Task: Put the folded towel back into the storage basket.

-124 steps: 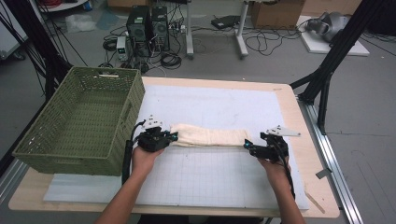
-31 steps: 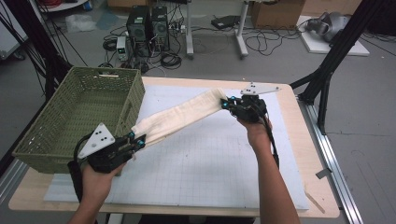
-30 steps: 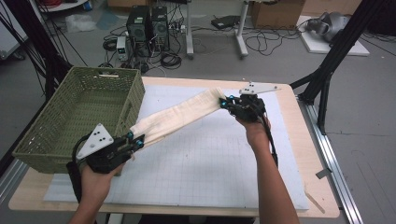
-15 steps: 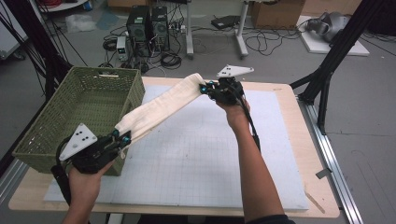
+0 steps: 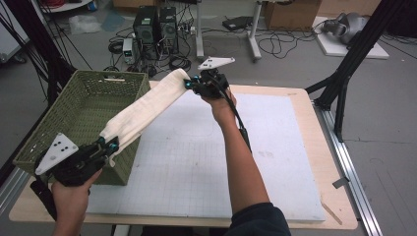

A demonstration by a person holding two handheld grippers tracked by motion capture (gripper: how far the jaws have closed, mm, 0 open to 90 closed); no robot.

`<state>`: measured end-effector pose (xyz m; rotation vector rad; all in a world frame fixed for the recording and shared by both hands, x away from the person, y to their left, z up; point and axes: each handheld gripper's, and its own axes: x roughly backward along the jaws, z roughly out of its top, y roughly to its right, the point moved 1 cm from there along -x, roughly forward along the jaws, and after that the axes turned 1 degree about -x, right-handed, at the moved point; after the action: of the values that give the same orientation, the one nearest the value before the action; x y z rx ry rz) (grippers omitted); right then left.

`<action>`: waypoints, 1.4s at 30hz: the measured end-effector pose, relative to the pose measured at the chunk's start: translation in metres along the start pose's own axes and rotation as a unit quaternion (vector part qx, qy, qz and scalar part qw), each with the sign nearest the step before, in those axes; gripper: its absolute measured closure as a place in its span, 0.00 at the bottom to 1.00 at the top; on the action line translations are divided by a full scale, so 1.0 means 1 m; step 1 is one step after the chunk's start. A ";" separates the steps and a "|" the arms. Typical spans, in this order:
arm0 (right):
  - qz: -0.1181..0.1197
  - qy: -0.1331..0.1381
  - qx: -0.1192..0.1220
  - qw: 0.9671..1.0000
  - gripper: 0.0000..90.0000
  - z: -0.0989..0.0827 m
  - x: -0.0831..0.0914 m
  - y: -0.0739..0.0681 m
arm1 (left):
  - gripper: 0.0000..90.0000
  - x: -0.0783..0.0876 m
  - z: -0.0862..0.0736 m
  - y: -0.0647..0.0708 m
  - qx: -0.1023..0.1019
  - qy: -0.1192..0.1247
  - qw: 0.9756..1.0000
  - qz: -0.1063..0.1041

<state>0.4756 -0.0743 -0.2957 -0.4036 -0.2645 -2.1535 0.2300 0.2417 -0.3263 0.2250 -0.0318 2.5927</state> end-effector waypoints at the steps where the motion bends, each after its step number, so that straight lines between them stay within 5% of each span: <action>1: 0.002 0.000 0.000 1.000 0.91 0.002 -0.005 -0.001 | 0.91 0.001 0.000 0.000 -0.001 0.000 1.000 0.001; 25: 0.057 -0.014 0.043 0.997 0.91 0.053 -0.098 -0.036 | 0.91 0.039 -0.008 -0.030 0.016 0.004 0.998 0.062; 42: 0.070 -0.013 0.052 0.996 0.91 0.070 -0.123 -0.056 | 0.91 0.056 -0.010 -0.039 0.024 0.011 0.996 0.088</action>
<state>0.5091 0.0737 -0.2802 -0.3787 -0.3501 -1.9896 0.2013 0.3041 -0.3277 0.2189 0.0205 2.7737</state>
